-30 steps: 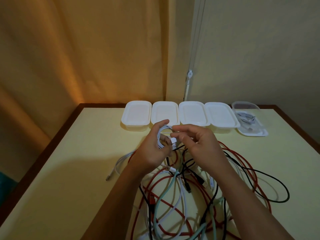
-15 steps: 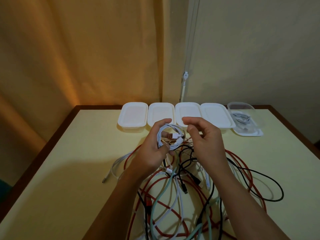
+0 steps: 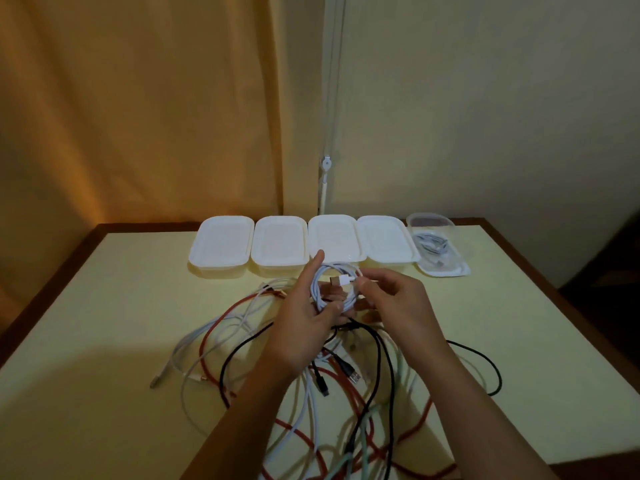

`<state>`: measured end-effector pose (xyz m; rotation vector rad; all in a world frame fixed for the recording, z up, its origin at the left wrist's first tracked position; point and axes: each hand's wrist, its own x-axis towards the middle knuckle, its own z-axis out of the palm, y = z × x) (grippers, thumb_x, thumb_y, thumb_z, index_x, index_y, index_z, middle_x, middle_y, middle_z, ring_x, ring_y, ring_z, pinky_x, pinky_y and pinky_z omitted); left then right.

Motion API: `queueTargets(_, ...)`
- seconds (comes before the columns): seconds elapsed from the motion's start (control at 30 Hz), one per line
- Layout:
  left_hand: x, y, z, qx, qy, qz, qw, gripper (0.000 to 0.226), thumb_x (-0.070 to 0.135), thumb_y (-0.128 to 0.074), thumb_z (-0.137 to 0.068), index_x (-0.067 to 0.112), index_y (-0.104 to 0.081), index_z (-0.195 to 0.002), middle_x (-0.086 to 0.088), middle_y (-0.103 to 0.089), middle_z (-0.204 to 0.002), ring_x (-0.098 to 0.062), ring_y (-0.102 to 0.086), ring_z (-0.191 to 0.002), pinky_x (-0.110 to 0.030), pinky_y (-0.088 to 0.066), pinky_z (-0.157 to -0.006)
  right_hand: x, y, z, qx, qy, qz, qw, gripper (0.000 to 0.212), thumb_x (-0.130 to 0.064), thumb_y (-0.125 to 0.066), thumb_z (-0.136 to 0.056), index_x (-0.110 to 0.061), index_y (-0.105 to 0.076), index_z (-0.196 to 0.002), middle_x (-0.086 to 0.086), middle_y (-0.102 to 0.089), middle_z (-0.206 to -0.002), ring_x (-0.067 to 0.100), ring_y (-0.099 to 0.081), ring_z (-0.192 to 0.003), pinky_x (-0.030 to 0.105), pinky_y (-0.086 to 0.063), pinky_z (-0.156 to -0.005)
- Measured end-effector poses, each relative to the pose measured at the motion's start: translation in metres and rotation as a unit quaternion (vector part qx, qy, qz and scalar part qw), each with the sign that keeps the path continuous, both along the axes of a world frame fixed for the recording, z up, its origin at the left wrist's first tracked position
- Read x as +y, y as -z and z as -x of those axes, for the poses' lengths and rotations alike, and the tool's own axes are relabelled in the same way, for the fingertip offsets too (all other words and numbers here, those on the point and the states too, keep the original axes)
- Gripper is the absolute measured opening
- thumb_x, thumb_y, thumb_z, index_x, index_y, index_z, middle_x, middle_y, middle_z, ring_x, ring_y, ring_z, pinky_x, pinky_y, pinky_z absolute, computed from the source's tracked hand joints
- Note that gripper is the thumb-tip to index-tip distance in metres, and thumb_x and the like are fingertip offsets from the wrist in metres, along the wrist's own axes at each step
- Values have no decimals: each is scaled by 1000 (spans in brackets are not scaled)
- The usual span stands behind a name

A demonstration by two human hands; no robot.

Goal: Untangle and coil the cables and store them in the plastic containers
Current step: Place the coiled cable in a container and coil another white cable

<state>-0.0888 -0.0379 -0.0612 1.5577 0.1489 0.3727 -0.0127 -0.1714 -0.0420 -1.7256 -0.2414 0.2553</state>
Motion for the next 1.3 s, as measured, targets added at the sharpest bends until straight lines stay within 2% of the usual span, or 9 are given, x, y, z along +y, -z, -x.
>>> queueTargets(0.17,-16,14,-12,23,18,-27,999,76,2,-62,-94,45,-31,-148,6,-47,-148,-12,-55,-128,-44,-52,-100,-27,0,-6,9,8,-18,1000,15,-13,-69,-93,-17,-76,-106,4,-78,-87,18,-76,-78,26,-57,-61)
queueTargets(0.27,-31,11,-26,34,20,-60,997,78,7,-68,-91,42,-30,-150,9,-50,-145,-3,-56,-124,-35,-52,-101,-46,-2,-10,9,2,-30,1000,19,-11,-68,-93,-21,-75,-107,5,-78,-89,18,-75,-81,25,-57,-63)
queueTargets(0.47,-70,-20,-69,54,62,-193,978,80,27,-71,-90,50,-23,-150,22,-59,-119,2,-64,-102,-15,-52,-84,-90,-8,-48,4,89,-42,995,21,-6,-68,-91,-19,-75,-107,7,-78,-88,21,-75,-81,29,-61,-66)
queueTargets(0.57,-70,-31,-96,61,41,-251,965,71,30,-69,-90,45,-30,-148,15,-59,-114,-3,-63,-96,-20,-52,-80,-112,-11,-89,-27,124,8,992,23,-9,-71,-89,-18,-75,-109,5,-77,-90,20,-74,-81,29,-59,-66)
queueTargets(0.7,-58,-23,-125,73,-12,-396,915,39,28,-64,-93,31,-55,-131,8,-60,-122,-12,-59,-109,-30,-47,-94,-134,-16,-149,-72,153,91,981,20,-9,-72,-84,-18,-76,-101,1,-76,-81,8,-70,-64,24,-50,-61)
queueTargets(0.77,-57,-20,-136,85,-22,-461,883,32,30,-61,-94,30,-58,-126,8,-57,-129,-14,-55,-117,-35,-42,-103,-137,-17,-174,-82,162,126,975,19,-13,-72,-80,-19,-77,-97,-1,-75,-79,10,-70,-65,27,-50,-63)
queueTargets(0.9,-60,-16,-156,98,-26,-546,832,38,35,-56,-98,27,-54,-135,8,-50,-142,-14,-48,-125,-32,-34,-106,-130,-12,-209,-119,172,194,958,11,-16,-73,-80,-23,-76,-88,1,-76,-87,20,-70,-80,30,-52,-72)
queueTargets(1.03,-67,-13,-172,99,-4,-602,792,45,43,-52,-98,27,-50,-139,7,-47,-145,-15,-47,-127,-30,-33,-106,-120,1,-222,-146,164,269,938,16,-24,-73,-86,-17,-76,-100,4,-74,-99,23,-68,-95,30,-50,-75)
queueTargets(1.3,-75,-3,-184,111,-7,-642,759,44,45,-48,-99,24,-52,-137,2,-53,-139,-18,-50,-122,-31,-39,-101,-110,16,-222,-184,147,417,878,19,-28,-65,-94,-18,-73,-108,10,-65,-109,25,-59,-105,35,-51,-81)
